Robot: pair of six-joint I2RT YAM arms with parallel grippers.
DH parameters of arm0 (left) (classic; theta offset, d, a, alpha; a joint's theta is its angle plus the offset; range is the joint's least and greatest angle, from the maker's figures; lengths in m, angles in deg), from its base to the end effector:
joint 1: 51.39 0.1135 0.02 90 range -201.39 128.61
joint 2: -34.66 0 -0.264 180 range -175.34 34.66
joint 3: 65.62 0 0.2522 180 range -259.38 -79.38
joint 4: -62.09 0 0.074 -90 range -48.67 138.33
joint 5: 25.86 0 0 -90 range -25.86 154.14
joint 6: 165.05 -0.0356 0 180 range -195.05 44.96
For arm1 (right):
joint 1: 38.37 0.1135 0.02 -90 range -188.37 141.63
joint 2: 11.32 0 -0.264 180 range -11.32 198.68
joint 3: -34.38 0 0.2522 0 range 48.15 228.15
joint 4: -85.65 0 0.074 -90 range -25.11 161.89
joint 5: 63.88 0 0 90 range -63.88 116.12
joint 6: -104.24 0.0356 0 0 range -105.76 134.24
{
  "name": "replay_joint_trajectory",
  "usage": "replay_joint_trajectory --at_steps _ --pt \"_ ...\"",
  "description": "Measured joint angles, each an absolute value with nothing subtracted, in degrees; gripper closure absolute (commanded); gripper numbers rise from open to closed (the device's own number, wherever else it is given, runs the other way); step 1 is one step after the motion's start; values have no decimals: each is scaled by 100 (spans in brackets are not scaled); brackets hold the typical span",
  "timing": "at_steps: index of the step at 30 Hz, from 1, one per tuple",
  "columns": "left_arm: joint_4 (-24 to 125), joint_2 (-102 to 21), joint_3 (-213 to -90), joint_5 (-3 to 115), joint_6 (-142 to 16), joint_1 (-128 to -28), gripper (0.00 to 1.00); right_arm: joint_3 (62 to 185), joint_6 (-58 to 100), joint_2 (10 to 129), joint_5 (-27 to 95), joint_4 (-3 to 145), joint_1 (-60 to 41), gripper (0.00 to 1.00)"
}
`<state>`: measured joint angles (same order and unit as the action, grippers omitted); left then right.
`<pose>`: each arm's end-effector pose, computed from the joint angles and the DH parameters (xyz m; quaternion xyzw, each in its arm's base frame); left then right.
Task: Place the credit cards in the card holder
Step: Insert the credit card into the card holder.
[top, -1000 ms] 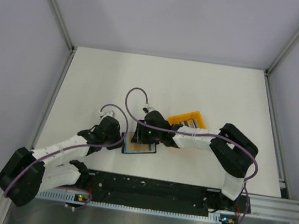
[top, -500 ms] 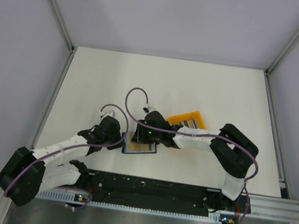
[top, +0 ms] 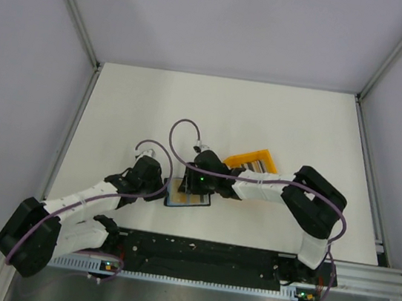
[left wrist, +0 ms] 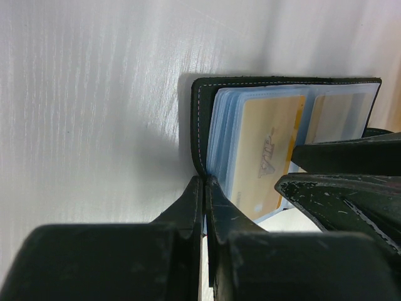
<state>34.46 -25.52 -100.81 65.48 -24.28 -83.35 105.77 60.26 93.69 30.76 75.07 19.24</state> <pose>0.1564 -0.0966 0.1489 -0.1585 0.9339 -0.2034 0.2478 0.1995 0.3198 0.1525 -0.1086 0.9141 0.3287 0.2110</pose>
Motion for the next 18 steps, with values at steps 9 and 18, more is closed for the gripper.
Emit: replay_joint_trajectory --at_steps 9,18 --pt "3442 -2552 -10081 6548 -2433 -8335 100 10597 5975 9444 3227 7560 1924 67" --pt "3437 -2552 -10081 6548 -2450 -8335 100 10595 5875 9444 3227 7573 1926 73"
